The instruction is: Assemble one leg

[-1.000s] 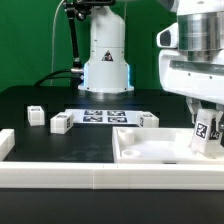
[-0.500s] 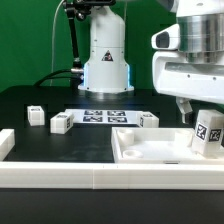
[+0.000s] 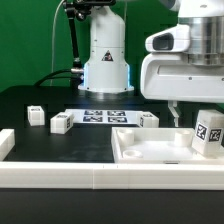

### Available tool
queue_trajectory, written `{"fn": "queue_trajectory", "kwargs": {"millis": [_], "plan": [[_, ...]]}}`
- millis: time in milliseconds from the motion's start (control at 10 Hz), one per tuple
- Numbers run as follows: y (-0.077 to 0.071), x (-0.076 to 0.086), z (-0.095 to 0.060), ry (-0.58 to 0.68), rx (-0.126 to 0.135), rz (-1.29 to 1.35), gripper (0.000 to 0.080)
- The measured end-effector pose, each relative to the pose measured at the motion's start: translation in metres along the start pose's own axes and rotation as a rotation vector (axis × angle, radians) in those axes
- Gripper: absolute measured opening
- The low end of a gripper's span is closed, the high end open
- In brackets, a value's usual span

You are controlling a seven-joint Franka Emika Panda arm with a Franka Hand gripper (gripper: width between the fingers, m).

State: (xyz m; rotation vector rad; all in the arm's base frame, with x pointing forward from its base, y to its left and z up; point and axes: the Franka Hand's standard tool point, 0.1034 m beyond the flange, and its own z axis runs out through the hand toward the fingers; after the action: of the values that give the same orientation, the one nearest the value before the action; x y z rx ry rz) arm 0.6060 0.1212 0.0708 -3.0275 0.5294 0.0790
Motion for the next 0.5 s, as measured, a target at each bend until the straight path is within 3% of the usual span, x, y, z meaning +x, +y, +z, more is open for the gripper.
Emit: {"fn": "queue_trajectory", "kwargs": {"millis": [400, 500], "plan": [[0.0001, -0.0008, 0.0000, -0.004, -0.023, -0.298, 0.0649], [-0.0030, 0.0006, -0.0016, -0.015, -0.041, -0.396, 0.0649]]}}
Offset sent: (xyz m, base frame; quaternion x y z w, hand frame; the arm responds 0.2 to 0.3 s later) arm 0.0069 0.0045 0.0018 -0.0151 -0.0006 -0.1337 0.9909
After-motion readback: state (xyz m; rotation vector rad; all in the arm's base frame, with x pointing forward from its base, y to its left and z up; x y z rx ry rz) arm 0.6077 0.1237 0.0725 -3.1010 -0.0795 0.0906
